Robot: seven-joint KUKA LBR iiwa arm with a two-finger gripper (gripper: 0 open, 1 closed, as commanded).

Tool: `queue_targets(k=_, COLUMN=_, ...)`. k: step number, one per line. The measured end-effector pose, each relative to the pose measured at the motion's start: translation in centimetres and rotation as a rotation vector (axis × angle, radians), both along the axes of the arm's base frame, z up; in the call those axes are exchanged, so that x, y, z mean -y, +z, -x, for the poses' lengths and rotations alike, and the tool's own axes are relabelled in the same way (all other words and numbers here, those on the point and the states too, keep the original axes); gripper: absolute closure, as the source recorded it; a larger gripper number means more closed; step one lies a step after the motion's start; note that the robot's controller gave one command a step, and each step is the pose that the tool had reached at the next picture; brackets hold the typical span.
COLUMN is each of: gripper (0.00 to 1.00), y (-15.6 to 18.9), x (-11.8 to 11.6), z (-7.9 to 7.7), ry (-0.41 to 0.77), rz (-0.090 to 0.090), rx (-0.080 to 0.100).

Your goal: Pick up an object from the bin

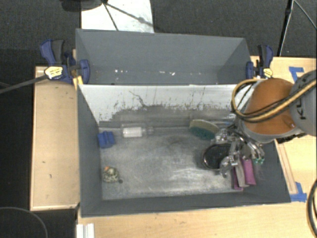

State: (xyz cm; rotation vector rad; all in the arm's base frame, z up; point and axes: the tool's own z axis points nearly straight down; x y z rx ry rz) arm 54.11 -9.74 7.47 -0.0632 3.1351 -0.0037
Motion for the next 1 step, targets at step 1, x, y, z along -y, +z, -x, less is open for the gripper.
queue_targets(k=1, gripper=1.0, y=12.61, x=-0.15, z=0.67, ry=0.003, rz=-0.001, rx=0.003)
